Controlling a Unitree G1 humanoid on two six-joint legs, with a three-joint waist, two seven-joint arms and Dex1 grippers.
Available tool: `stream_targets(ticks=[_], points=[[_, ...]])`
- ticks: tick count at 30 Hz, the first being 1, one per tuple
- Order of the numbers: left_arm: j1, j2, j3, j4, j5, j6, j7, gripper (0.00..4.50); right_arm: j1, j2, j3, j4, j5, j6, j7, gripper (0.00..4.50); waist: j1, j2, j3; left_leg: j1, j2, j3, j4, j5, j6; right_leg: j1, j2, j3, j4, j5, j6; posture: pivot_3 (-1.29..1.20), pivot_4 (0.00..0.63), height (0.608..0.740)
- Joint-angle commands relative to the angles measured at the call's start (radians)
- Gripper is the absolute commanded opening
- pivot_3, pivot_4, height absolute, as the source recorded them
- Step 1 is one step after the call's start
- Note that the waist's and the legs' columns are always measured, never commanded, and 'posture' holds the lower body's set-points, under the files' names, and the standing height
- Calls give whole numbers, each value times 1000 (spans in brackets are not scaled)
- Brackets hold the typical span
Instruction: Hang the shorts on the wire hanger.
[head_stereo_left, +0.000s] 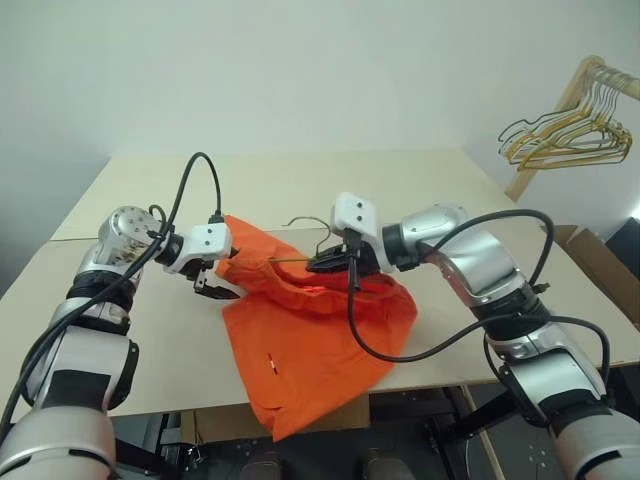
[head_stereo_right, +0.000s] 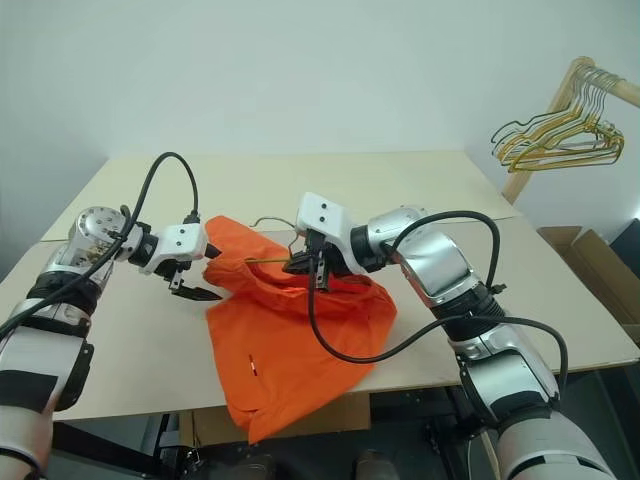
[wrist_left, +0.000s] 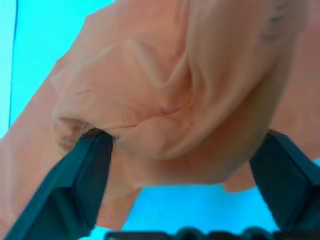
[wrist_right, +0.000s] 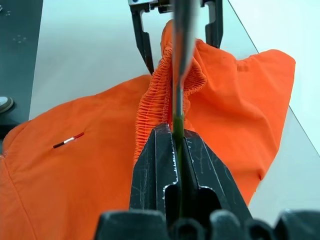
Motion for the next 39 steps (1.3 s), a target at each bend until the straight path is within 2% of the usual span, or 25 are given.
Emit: stream_targets(ticks=[1, 10, 21, 39], points=[[-20, 4, 25, 24, 14, -28, 39, 2921, -13, -8, -50, -39, 13, -7, 8, 0, -2, 0, 0, 0, 0, 0, 0, 0, 0, 0, 0, 0, 0, 0, 0, -11, 0, 740], [-27, 8, 30, 49, 26, -55, 52, 65, -11, -14, -64, -36, 12, -5, 20, 0, -3, 0, 0, 0, 0, 2, 0, 0, 0, 0, 0, 0, 0, 0, 0, -8, 0, 740], [-33, 15, 75, 39, 11, -22, 51, 28, 1, -33, -71, -38, 13, 3, 22, 0, -3, 0, 0, 0, 0, 2, 0, 0, 0, 0, 0, 0, 0, 0, 0, -3, 0, 740], [29, 93, 159, -36, -40, 92, 34, 28, 52, -93, -28, -33, -82, -65, 30, 0, 8, 0, 0, 0, 0, 3, 0, 0, 0, 0, 0, 0, 0, 0, 0, 20, 0, 740]])
